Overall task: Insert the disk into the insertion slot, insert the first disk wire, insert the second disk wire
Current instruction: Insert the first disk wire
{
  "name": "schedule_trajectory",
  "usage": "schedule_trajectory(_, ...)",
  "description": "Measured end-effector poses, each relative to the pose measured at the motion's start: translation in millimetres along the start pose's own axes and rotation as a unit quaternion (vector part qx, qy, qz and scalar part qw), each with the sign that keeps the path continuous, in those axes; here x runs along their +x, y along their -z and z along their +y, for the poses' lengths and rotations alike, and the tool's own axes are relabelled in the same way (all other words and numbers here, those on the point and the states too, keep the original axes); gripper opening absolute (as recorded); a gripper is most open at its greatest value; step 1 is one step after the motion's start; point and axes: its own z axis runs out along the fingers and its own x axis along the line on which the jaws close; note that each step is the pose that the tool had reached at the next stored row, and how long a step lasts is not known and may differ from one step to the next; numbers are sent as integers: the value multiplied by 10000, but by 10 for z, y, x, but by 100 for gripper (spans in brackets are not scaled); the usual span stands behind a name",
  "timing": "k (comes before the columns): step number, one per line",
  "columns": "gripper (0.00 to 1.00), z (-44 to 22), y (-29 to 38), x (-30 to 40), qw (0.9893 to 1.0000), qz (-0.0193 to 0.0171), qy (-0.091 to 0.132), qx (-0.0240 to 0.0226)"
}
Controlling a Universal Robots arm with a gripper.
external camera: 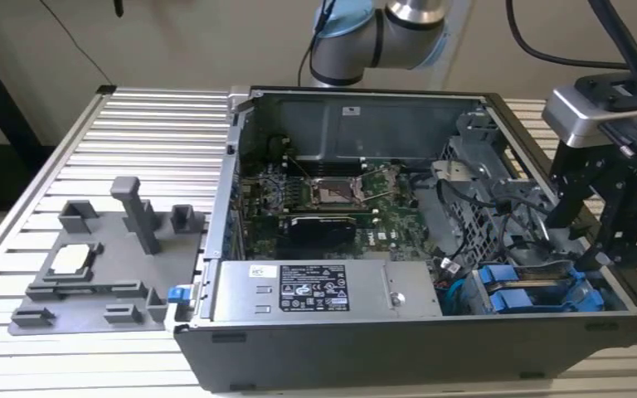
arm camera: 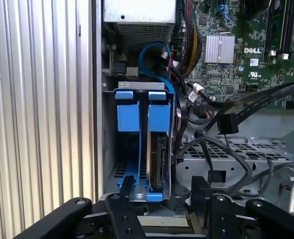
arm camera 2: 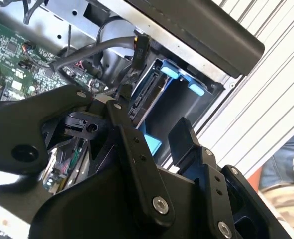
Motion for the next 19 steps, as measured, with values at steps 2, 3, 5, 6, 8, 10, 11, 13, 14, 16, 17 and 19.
schedule_trajectory(2, 58, -20, -2, -17, 10000, -1, 7, 0)
schedule_trajectory(3, 58, -29, -2, -26, 10000, 0, 11, 0)
schedule_trajectory(5, 58, -48, -4, -47, 10000, -1, 18, 0)
schedule_trajectory(6, 58, -57, -5, -56, 10000, -2, 22, 0)
schedule_trajectory(8, 58, -76, -8, -73, 10000, -2, 30, 0)
schedule_trajectory(10, 58, -90, -10, -96, 10000, -3, 40, 0)
schedule_trajectory(11, 58, -96, -12, -110, 10000, -3, 46, 0)
schedule_trajectory(13, 58, -112, -17, -130, 10000, -5, 61, 0)
schedule_trajectory(14, 58, -123, -23, -136, 10000, -6, 69, 0)
schedule_trajectory(16, 58, -143, -34, -148, 10000, -8, 89, 0)
schedule_trajectory(17, 58, -154, -40, -152, 9999, -9, 101, 0)
schedule_trajectory(19, 58, -178, -50, -156, 9999, -10, 132, 0)
